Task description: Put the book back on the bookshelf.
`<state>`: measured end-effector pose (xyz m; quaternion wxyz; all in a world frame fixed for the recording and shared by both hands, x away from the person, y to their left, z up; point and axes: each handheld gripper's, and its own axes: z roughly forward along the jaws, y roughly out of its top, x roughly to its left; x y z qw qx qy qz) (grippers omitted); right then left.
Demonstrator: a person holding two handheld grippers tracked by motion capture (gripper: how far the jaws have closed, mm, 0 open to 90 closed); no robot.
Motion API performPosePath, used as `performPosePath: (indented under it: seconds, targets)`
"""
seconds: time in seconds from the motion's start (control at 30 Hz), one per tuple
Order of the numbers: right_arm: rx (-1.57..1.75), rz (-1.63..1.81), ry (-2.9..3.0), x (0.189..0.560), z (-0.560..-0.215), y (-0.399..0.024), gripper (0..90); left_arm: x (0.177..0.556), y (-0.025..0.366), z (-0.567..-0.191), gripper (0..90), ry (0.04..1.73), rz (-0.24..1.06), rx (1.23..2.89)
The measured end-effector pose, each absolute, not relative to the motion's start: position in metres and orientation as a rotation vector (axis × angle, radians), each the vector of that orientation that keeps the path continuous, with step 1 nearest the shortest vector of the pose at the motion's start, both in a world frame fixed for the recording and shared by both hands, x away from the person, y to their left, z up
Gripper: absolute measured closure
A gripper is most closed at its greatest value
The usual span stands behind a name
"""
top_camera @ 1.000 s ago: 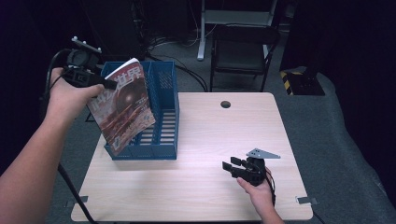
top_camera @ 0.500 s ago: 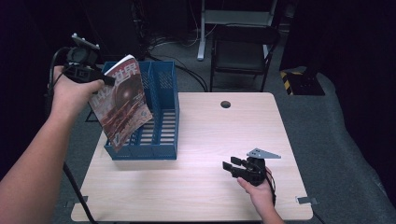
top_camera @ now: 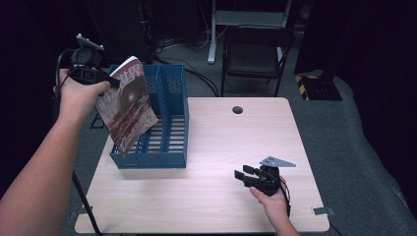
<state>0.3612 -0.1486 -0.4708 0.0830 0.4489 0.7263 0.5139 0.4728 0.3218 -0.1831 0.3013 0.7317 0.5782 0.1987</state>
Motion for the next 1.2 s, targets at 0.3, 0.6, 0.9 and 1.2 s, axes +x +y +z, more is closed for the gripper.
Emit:
performPosePath:
  seconds: [0.3,0.6,0.9,1.2]
  targets:
    - [1.34,1.532,2.17,0.362,-0.471,-0.149,49.6,0.482,0.319,-0.185,83.6,1.573,0.541,1.904]
    - [1.339,1.531,2.173,0.361,-0.47,-0.149,49.7,0.489,0.313,-0.187,83.6,1.584,0.562,1.884]
    - [1.337,1.538,2.17,0.361,-0.47,-0.15,49.7,0.494,0.309,-0.19,83.6,1.592,0.574,1.871]
    - [1.334,1.538,2.173,0.361,-0.47,-0.149,49.8,0.498,0.309,-0.192,83.7,1.618,0.571,1.855]
